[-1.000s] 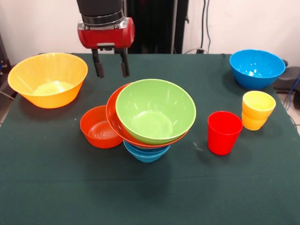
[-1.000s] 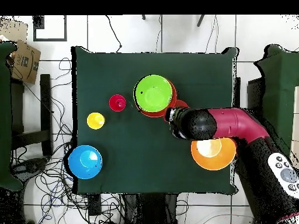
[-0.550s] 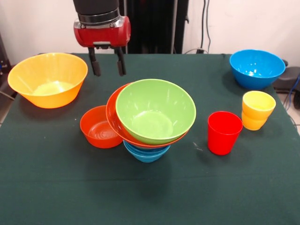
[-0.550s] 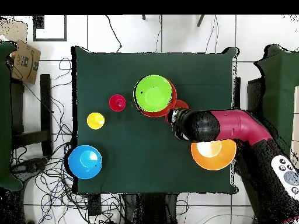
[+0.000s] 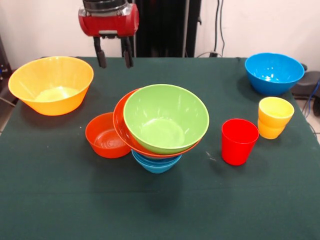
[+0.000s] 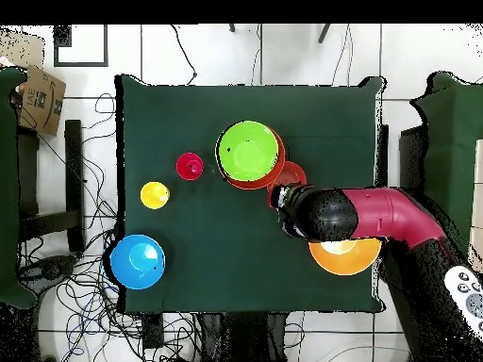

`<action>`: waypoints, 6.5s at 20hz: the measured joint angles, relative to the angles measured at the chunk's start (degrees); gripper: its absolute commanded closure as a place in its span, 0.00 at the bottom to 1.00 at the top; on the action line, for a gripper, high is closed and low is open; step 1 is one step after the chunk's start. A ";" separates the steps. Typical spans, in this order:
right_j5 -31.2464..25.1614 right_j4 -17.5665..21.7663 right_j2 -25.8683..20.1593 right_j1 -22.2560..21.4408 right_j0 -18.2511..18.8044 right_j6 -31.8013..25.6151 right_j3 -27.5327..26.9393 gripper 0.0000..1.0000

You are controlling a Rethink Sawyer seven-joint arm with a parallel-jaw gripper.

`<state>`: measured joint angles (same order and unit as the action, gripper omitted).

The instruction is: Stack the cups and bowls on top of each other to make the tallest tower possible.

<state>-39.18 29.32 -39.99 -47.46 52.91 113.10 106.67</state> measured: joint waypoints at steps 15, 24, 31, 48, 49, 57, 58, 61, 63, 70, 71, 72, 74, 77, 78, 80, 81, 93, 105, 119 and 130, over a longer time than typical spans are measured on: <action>-3.69 -10.52 0.83 -13.85 -8.67 0.01 2.98 0.00; -3.74 -12.57 5.00 -15.41 -20.80 2.29 2.63 0.00; -2.56 -12.42 10.60 -13.36 -29.73 9.09 1.82 0.00; 7.32 -9.96 22.69 -3.17 -34.86 12.55 -0.53 0.00; 7.88 -9.96 23.29 -2.60 -35.24 12.55 -0.64 0.00; 11.04 -10.15 28.61 1.81 -40.49 12.55 -1.68 0.00; 11.19 -10.40 29.54 2.42 -41.76 12.55 -1.93 0.00; 11.23 -10.94 30.60 3.04 -43.38 12.55 -2.25 0.00; 11.23 -11.42 31.24 3.44 -44.22 12.55 -2.44 0.00; 11.23 -14.29 33.69 4.81 -46.72 12.55 -3.05 0.00; 11.23 -14.84 34.03 4.91 -46.96 12.55 -3.23 0.00; 11.23 -15.15 34.23 4.94 -47.08 12.55 -3.38 0.00; 11.23 -15.63 34.61 4.97 -47.25 12.55 -3.70 0.00; 11.23 -16.83 35.84 5.05 -47.69 12.55 -4.91 0.00; 11.23 -17.25 36.19 5.13 -47.84 12.55 -5.35 0.00; 11.23 -18.19 36.92 5.38 -48.31 12.55 -6.26 0.00; 11.22 -18.90 37.40 5.64 -48.77 12.55 -6.83 0.00; 11.22 -25.86 40.84 8.57 -53.88 12.55 -10.72 0.00; 11.20 -30.98 44.09 10.43 -57.75 12.55 -13.22 0.00; 11.22 -32.93 46.35 10.47 -58.08 12.55 -14.37 0.00; 11.22 -34.36 47.74 12.41 -58.68 12.55 -16.97 0.00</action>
<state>-27.96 -5.04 7.75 -35.05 -5.77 125.65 89.70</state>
